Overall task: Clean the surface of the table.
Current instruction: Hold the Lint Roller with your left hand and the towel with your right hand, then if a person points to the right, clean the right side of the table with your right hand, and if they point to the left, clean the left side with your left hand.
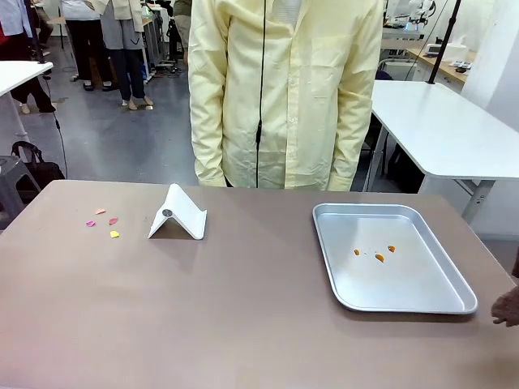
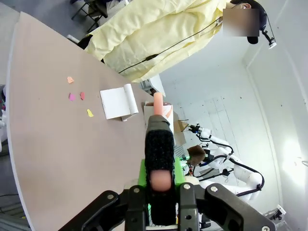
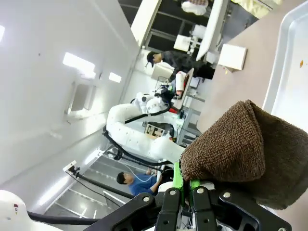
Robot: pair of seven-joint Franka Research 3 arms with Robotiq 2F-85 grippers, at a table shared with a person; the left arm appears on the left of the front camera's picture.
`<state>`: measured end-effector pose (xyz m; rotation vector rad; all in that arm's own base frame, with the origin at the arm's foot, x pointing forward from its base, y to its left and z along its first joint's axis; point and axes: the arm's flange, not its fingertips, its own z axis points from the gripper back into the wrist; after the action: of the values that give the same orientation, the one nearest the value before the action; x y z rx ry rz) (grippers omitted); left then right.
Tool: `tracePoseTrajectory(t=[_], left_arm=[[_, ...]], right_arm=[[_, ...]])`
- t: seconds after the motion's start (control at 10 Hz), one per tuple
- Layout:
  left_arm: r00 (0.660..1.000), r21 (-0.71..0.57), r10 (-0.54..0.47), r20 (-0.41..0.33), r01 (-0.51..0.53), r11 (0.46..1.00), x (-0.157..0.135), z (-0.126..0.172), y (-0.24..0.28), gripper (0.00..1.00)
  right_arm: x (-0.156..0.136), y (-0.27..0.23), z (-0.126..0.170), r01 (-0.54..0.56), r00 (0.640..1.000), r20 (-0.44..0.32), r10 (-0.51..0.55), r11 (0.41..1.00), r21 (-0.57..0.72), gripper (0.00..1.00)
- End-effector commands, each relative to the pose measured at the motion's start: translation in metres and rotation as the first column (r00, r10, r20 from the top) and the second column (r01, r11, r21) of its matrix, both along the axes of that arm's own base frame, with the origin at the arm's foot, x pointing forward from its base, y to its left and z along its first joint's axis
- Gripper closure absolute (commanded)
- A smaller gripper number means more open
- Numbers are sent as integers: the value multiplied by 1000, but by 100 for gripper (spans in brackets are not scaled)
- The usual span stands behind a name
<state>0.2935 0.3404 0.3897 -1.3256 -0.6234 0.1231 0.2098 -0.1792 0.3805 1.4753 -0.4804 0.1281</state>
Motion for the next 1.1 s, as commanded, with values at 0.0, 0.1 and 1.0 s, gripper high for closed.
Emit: tracePoseTrajectory(t=[0.0, 0.1, 1.0], left_arm=[[999, -24, -15, 48, 16, 1000, 1, 12, -12, 78], [999, -24, -15, 48, 16, 1000, 1, 12, -12, 78], [999, -24, -15, 48, 16, 1000, 1, 12, -12, 78]], right_arm=[[1, 4, 2, -24, 1000, -12, 24, 1000, -8, 94], [1, 4, 2, -24, 1000, -12, 24, 1000, -8, 94], [1, 4, 2, -24, 1000, -12, 24, 1000, -8, 94]])
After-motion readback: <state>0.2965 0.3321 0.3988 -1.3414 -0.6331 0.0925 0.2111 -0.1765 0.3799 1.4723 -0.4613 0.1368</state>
